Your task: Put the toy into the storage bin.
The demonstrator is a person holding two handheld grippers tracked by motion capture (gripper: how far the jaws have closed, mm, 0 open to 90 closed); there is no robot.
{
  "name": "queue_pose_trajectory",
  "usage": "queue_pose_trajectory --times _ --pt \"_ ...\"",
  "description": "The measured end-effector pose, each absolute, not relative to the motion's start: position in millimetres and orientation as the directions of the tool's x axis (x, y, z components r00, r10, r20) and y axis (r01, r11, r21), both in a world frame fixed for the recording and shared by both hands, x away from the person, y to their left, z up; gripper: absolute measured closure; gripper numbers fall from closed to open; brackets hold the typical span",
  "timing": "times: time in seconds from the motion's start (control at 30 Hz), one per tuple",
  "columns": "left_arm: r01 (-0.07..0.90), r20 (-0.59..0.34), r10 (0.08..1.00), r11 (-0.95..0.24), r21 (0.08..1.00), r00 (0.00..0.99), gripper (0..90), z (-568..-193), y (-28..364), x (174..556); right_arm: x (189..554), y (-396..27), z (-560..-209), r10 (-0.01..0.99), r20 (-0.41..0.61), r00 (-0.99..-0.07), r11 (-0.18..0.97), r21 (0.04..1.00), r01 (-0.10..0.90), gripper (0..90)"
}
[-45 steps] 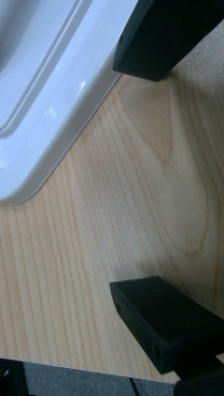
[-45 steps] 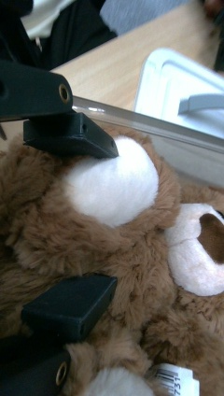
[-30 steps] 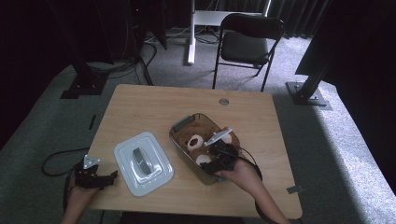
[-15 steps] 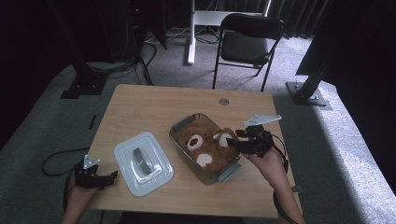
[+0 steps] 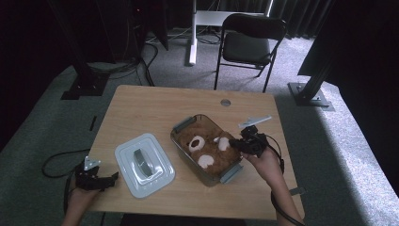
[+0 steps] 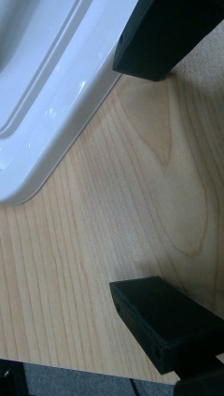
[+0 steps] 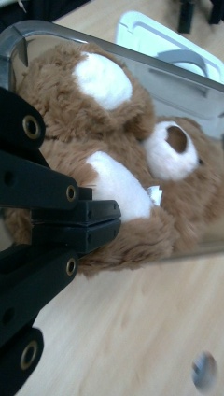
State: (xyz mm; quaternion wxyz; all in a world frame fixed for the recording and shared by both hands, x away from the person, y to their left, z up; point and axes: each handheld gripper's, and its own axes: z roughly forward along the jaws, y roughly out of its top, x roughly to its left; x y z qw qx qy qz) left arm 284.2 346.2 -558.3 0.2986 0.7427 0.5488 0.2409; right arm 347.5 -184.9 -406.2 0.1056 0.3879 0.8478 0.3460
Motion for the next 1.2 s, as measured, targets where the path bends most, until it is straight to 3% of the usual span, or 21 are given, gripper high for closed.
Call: queue_pose_trajectory --times 0.23,0.4,0.6,0.77,1.03,1.2 --pt "0.672 0.029 0.959 -0.219 0.707 0.282 0.3 -558.3 346.2 284.0 363.0 -172.8 -422.7 0.739 0.095 -0.667 0.479 0.622 0.619 89.2" --pt "0.672 0.03 0.959 -0.221 0.707 0.283 0.3 -558.3 346.2 283.9 370.4 -146.5 -445.6 0.742 -0.04 -0.67 0.589 0.517 0.621 90.0" --pt "0.672 0.03 0.958 -0.221 0.707 0.284 0.3 -558.3 346.1 283.8 372.0 -139.5 -448.6 0.745 -0.095 -0.661 0.61 0.5 0.615 90.0" --pt "0.672 0.03 0.959 -0.221 0.707 0.284 0.3 -558.3 346.1 283.8 369.6 -144.8 -446.2 0.746 -0.061 -0.663 0.579 0.552 0.601 89.9" --pt "0.672 0.029 0.959 -0.219 0.708 0.282 0.3 -558.3 346.0 283.8 356.9 -177.3 -413.1 0.743 0.073 -0.666 0.45 0.682 0.577 86.9" --pt "0.672 0.029 0.959 -0.219 0.708 0.282 0.3 -558.3 346.0 283.8 352.3 -186.1 -402.6 0.758 0.049 -0.65 0.435 0.704 0.561 84.3"
